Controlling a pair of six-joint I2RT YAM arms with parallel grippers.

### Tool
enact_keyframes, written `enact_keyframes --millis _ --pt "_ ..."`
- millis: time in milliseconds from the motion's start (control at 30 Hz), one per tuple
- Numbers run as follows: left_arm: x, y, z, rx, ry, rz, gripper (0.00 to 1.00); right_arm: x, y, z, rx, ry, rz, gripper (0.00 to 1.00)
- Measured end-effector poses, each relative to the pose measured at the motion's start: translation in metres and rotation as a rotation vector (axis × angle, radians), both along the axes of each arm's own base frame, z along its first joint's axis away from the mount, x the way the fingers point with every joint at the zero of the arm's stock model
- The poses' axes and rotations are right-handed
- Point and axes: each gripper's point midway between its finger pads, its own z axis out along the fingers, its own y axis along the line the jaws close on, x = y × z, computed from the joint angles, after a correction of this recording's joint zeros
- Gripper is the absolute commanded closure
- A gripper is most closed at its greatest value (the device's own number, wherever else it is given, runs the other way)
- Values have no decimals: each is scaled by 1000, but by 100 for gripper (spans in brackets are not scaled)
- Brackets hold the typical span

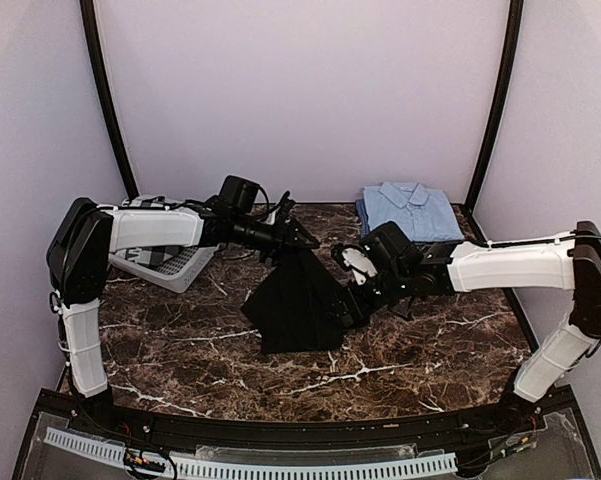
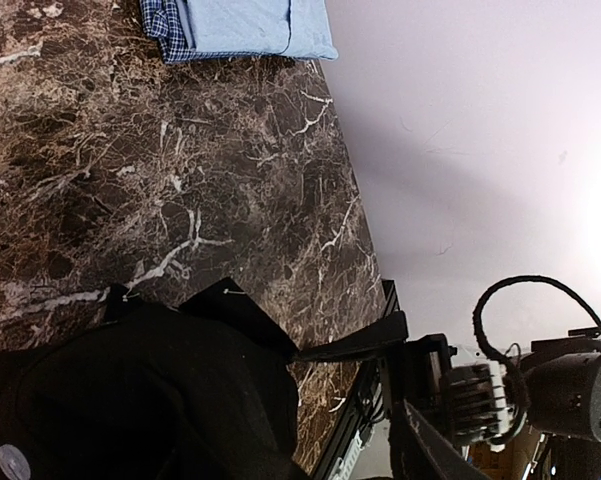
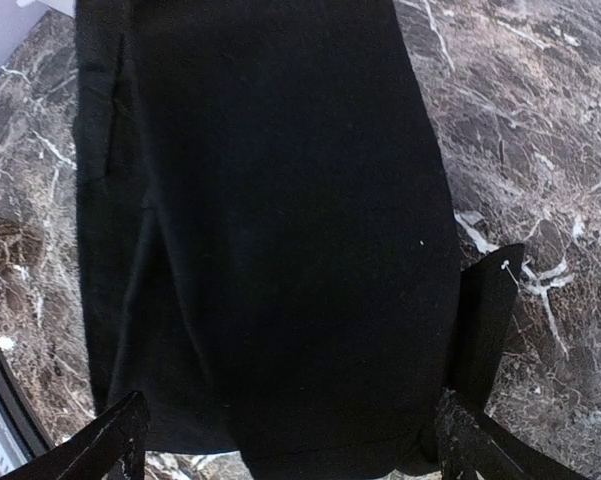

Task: Fold and stack the long sleeve shirts
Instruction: Place the crumpled shirt at the center of the board.

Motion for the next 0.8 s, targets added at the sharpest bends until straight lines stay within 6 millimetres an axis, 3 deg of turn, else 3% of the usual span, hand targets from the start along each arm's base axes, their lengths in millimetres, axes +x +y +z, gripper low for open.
enact_keyframes --millis 233,467,800 --pt "1 0 0 -1 -2 1 38 6 -8 -24 -81 9 -35 4" --pt "1 0 1 -2 -2 1 38 20 -20 -31 -124 -16 -104 3" --pt "3 -2 5 -7 -13 1 37 65 -68 -38 -141 -4 -334 3"
